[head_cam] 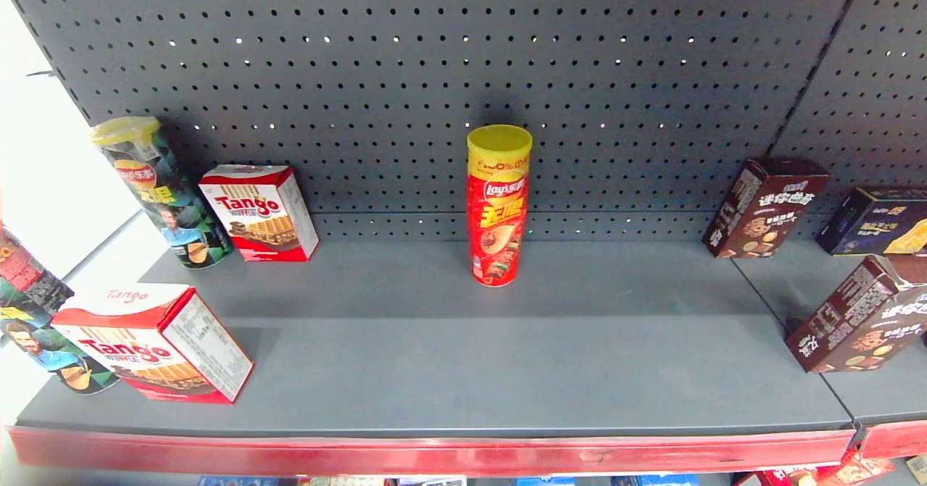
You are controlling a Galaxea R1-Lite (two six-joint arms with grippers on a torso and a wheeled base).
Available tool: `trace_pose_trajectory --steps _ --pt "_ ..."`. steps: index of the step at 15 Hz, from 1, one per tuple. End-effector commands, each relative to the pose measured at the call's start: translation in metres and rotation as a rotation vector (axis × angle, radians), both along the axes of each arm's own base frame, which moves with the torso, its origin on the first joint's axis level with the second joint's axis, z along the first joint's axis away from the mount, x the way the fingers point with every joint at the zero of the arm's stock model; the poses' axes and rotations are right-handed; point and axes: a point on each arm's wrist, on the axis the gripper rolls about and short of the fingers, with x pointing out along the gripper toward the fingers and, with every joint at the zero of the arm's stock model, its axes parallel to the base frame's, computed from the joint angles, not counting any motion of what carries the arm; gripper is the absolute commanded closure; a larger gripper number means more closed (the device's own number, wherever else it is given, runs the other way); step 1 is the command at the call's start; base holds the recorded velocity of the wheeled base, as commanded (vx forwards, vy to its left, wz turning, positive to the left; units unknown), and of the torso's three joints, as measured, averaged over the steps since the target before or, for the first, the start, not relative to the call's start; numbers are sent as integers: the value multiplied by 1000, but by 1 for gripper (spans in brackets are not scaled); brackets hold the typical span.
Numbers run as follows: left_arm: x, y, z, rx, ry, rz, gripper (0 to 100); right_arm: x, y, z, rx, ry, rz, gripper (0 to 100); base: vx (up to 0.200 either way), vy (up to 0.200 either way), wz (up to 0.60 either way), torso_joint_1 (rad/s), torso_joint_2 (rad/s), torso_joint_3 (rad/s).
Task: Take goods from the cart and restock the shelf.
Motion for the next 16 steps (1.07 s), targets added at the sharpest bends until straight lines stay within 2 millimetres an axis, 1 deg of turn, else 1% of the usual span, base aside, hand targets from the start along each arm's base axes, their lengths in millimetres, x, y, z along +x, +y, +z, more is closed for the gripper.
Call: trace_pose_trajectory --steps 1,9,16 --pt "0 0 0 0 1 0 0 0 0 0 0 1 0 0 0 0 0 0 0 0" --pt "0 0 0 0 1 0 0 0 0 0 0 2 0 0 0 0 0 0 0 0" --pt "0 0 0 0 1 0 0 0 0 0 -13 1 2 0 0 0 600 6 6 2"
